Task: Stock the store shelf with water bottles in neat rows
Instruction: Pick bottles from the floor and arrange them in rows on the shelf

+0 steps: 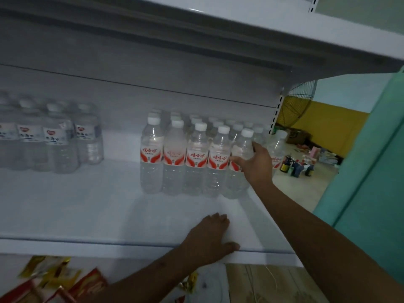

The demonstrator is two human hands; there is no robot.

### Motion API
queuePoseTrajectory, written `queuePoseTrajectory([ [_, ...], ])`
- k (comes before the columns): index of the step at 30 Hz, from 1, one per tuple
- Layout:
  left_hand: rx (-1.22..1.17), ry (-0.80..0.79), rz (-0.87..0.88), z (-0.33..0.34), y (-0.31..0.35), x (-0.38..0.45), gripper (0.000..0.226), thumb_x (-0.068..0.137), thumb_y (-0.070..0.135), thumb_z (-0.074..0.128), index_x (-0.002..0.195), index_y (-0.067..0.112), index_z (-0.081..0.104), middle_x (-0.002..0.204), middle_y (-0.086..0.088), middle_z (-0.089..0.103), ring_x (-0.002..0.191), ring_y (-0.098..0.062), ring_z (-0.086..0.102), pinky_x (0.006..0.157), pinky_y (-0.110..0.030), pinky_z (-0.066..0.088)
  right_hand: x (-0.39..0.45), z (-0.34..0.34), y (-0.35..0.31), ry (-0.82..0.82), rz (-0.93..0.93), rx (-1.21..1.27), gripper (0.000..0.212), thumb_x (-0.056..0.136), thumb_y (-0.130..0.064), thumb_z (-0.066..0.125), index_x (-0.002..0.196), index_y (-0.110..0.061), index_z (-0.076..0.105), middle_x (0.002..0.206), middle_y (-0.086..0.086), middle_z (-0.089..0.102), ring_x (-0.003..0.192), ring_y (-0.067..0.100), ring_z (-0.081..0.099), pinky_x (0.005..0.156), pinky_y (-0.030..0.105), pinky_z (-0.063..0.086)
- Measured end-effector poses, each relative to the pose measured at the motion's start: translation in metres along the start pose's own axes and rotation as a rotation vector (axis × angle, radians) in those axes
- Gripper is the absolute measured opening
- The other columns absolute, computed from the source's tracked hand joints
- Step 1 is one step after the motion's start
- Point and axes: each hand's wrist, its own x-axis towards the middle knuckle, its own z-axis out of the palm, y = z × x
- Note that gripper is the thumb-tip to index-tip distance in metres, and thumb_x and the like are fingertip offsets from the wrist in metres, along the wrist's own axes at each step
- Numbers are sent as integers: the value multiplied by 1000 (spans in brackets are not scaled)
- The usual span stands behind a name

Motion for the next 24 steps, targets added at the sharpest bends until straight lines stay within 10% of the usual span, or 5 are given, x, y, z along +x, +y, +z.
queuePoseTrajectory([
  [13,-331,201,-117,-19,-5,-36,73,88,52,56,147,18,32,154,2,30,140,-13,29,114,-26,20,-81,-39,-55,88,108,326,49,89,-30,70,130,-11,53,109,-5,55,105,16,58,92,31,47],
  [24,-300,625,-372,-103,-120,-254,58,91,45,55,142,20,44,145,5,45,132,-9,43,110,-21,30,-233,86,-265,-516,-293,577,42,90,-26,69,129,-21,55,123,-14,56,107,0,55,79,4,46],
])
